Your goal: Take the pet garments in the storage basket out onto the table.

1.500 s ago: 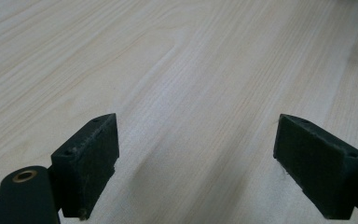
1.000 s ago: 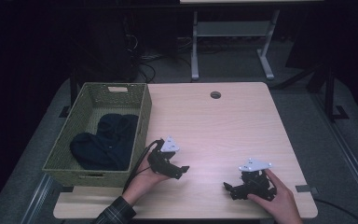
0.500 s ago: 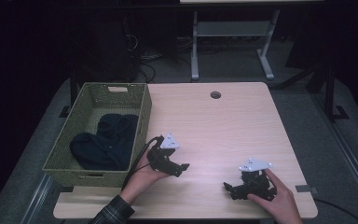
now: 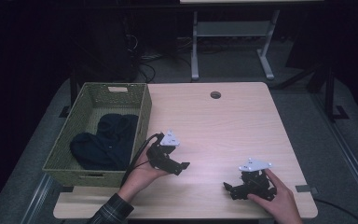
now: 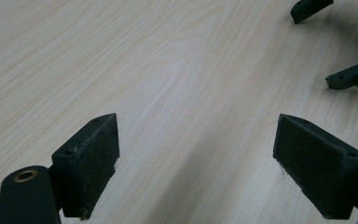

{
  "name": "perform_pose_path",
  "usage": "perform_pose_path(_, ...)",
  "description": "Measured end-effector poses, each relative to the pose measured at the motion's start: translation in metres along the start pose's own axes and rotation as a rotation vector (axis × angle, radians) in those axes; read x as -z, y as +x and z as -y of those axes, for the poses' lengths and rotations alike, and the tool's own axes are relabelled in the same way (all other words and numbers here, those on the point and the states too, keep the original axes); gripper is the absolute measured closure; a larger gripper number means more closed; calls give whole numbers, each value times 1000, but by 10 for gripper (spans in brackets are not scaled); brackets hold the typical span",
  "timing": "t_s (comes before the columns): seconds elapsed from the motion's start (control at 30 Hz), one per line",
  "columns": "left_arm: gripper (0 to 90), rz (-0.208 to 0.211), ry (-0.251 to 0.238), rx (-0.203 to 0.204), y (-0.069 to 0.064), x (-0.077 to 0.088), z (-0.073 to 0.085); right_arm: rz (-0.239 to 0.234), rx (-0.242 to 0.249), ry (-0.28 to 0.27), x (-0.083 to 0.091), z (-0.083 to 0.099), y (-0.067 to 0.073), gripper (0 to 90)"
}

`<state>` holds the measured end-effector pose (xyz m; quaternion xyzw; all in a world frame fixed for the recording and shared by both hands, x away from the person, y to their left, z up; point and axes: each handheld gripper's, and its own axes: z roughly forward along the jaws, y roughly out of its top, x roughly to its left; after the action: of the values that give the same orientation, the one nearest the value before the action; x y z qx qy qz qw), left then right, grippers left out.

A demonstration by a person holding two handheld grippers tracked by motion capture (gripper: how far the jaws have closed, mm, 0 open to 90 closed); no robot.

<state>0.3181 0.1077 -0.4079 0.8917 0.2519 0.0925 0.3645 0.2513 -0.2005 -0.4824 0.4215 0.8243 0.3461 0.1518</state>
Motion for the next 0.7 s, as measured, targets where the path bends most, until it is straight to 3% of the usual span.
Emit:
perform_pose_path(0.3, 139, 9, 3, -13, 2, 7, -8, 0, 2, -1, 0, 0, 0, 0)
perform_pose_path(0.7, 139, 0, -36, -10, 10, 22, -21, 0, 2, -1, 0, 0, 0, 0)
